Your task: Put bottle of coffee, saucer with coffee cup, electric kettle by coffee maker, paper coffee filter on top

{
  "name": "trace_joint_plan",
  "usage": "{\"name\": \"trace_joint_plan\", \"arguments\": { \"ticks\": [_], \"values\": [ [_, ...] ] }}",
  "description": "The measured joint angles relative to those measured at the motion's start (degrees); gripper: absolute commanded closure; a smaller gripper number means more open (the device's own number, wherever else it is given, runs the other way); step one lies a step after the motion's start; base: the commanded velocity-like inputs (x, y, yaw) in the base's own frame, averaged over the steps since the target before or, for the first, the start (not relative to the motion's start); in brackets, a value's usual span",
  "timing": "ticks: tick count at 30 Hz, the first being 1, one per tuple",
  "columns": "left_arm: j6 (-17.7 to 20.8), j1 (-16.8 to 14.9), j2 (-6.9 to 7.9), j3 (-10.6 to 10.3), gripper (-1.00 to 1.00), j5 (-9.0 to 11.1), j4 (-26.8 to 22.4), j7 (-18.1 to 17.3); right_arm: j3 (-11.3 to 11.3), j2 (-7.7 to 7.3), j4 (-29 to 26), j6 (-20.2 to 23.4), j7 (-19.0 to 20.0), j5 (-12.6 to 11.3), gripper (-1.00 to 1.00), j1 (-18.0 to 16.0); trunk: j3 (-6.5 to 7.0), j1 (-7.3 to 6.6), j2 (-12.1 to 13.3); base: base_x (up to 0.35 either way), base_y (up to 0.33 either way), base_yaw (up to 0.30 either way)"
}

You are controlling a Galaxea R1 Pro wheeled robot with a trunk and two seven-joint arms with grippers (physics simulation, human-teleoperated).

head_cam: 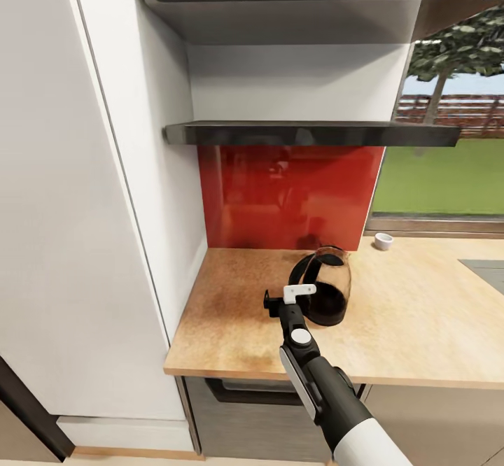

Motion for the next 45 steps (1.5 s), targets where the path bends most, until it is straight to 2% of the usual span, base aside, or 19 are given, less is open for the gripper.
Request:
{"name": "trace_joint_plan", "arguments": {
  "ticks": [45],
  "values": [
    [0.00, 0.00, 0.00, 0.00, -1.00, 0.00, 0.00, 0.00, -0.08, 0.00, 0.00, 0.01, 0.00, 0.00, -1.00, 0.00, 0.00, 0.00, 0.00, 0.036, -0.003, 0.000]
  ]
}}
